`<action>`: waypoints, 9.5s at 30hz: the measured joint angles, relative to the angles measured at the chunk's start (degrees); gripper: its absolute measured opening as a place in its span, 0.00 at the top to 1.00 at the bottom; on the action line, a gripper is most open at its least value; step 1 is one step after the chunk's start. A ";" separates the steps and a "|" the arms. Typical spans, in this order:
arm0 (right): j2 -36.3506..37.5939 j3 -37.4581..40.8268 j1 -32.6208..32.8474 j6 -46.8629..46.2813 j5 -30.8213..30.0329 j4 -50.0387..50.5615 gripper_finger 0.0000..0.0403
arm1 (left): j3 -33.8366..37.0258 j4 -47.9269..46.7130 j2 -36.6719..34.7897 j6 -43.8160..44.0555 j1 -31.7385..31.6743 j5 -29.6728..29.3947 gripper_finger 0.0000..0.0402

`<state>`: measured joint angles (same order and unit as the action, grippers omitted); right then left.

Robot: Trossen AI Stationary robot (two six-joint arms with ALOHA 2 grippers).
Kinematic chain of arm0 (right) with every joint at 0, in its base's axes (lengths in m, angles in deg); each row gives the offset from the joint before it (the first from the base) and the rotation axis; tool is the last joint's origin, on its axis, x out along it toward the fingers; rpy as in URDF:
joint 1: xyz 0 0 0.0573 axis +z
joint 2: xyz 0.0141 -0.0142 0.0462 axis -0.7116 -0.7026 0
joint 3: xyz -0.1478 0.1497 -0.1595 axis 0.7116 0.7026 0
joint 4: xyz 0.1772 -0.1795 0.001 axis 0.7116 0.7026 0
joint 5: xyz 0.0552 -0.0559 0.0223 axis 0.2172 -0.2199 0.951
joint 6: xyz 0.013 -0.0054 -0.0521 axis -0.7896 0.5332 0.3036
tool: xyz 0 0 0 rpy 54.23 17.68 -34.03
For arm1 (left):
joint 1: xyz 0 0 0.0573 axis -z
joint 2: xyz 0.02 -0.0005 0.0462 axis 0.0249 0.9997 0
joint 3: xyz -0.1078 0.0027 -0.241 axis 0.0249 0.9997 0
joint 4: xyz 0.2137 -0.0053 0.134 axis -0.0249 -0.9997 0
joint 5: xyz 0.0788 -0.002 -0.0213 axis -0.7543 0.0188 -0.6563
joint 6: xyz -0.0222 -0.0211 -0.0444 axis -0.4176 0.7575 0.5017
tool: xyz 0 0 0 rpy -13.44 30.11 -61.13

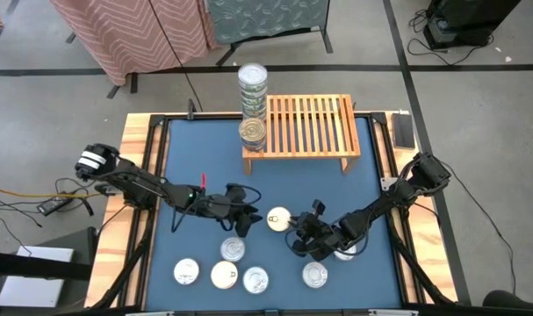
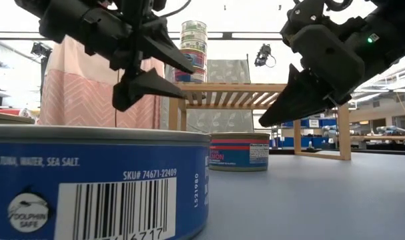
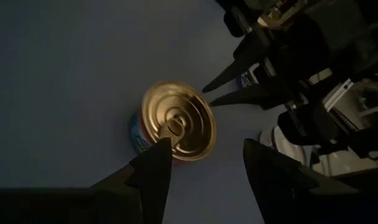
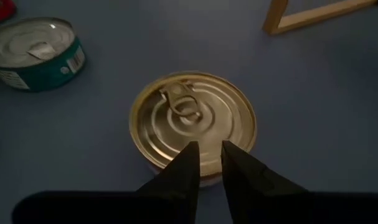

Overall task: Stack canned seafood by type on shelf
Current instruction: Stack the blue tuna can on top of the other blue tuna cans on the shelf

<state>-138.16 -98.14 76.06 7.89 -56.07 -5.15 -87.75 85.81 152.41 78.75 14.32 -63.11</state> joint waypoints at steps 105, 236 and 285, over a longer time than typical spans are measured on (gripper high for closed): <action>-2.97 1.90 1.88 -2.46 3.59 -3.40 0.97 | -37.51 -40.49 14.33 -62.92 -4.60 6.72 0.39; -0.61 1.90 20.41 -33.51 -3.21 6.20 0.99 | -45.38 -47.59 27.69 4.77 -6.25 2.44 0.39; -0.63 1.90 12.33 -13.46 -5.15 -3.47 0.97 | -75.89 -104.54 27.58 8.67 -5.56 2.33 0.44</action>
<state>-138.79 -96.23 88.39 -5.57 -61.22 -8.62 -163.64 -18.72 179.99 87.42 8.77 -60.78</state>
